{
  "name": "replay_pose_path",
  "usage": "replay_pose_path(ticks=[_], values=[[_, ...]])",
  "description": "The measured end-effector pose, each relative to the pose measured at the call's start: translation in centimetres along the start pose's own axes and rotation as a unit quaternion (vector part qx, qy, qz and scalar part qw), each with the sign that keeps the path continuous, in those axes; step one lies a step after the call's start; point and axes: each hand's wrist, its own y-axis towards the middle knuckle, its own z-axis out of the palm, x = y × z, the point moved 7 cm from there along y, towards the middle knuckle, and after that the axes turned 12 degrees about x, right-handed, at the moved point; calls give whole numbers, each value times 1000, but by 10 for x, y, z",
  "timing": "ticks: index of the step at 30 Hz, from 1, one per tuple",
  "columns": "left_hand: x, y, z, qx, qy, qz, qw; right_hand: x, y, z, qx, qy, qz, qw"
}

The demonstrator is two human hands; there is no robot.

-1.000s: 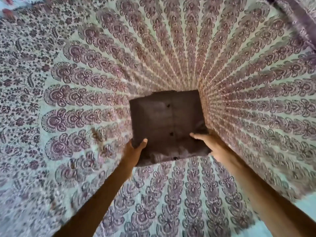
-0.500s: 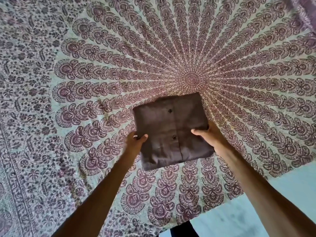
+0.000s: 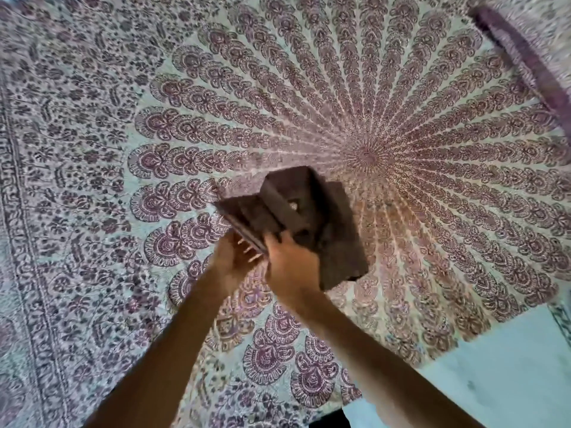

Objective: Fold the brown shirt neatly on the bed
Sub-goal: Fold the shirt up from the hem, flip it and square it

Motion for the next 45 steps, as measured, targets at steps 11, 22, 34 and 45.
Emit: replay_pose_path(ticks=[11, 22, 34, 45], values=[[-41, 13, -79, -140, 320, 12, 937, 17, 17, 74, -2, 98, -44, 994], [-108, 29, -33, -251, 591, 91, 761, -165, 48, 27, -175, 265, 202, 927], [-116, 36, -30, -243, 469, 93, 844, -169, 109, 0, -148, 425, 167, 877], [-148, 58, -35, -294, 555, 127, 767, -170, 156, -1, -130, 364, 182, 904]])
